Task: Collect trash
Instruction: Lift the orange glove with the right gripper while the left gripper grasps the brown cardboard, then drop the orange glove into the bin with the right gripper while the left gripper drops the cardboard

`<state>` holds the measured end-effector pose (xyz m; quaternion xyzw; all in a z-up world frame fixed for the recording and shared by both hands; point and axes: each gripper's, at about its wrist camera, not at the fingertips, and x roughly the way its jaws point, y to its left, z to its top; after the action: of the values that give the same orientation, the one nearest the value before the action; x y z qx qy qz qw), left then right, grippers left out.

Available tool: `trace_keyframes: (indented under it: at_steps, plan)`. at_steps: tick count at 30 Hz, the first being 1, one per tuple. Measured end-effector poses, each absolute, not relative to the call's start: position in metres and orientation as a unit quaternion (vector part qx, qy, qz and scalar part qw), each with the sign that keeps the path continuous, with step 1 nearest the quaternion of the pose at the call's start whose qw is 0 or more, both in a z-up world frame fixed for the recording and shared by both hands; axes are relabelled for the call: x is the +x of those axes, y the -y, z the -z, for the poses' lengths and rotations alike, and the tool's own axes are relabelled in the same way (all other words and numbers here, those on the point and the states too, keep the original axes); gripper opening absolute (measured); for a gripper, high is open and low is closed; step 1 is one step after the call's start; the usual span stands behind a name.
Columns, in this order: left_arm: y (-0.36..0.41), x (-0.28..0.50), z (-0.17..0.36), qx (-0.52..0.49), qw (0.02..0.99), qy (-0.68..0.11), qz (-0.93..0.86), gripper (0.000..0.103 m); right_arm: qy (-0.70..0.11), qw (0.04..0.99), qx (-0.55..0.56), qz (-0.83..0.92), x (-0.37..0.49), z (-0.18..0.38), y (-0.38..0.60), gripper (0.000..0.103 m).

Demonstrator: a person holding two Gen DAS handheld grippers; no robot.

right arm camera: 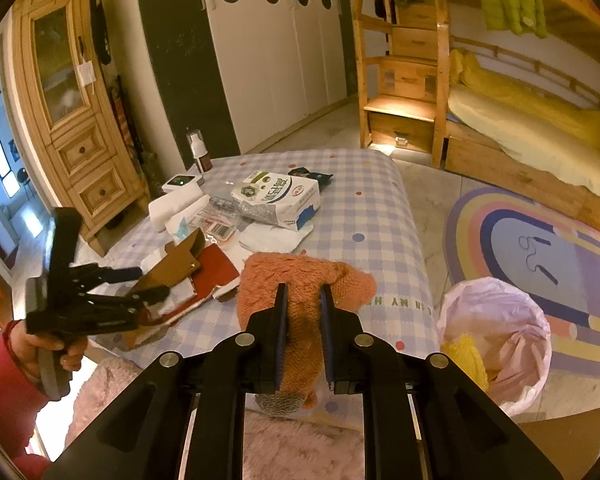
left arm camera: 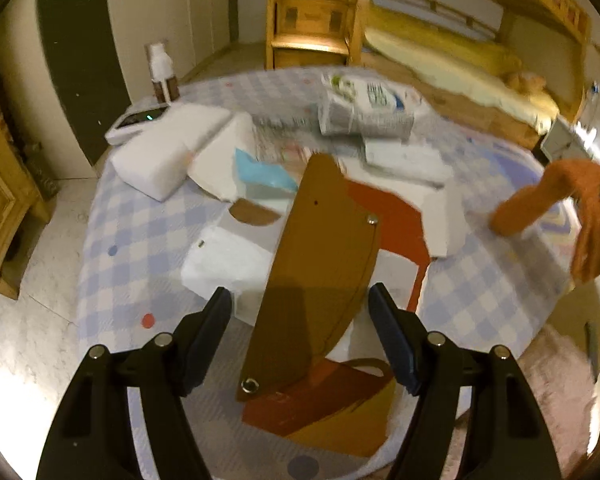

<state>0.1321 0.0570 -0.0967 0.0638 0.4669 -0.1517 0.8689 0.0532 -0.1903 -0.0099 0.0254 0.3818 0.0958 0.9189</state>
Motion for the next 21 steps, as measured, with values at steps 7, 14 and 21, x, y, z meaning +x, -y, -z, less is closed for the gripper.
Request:
trace_keyframes:
  at_steps: [7, 14, 21]
  plan:
    - [-0.054, 0.13, 0.096, 0.084, 0.876, -0.452, 0.144, 0.051, -0.38, 0.92, 0.03, -0.093, 0.051, 0.01, 0.191, 0.016]
    - [-0.068, 0.122, 0.074, 0.036, 0.892, -0.427, 0.145, 0.044, -0.368, 0.924, 0.032, -0.096, 0.048, 0.005, 0.194, 0.016]
    - [-0.059, 0.1, 0.027, 0.004, 0.909, -0.38, 0.17, 0.044, -0.351, 0.931, 0.038, -0.09, 0.042, -0.003, 0.201, 0.016]
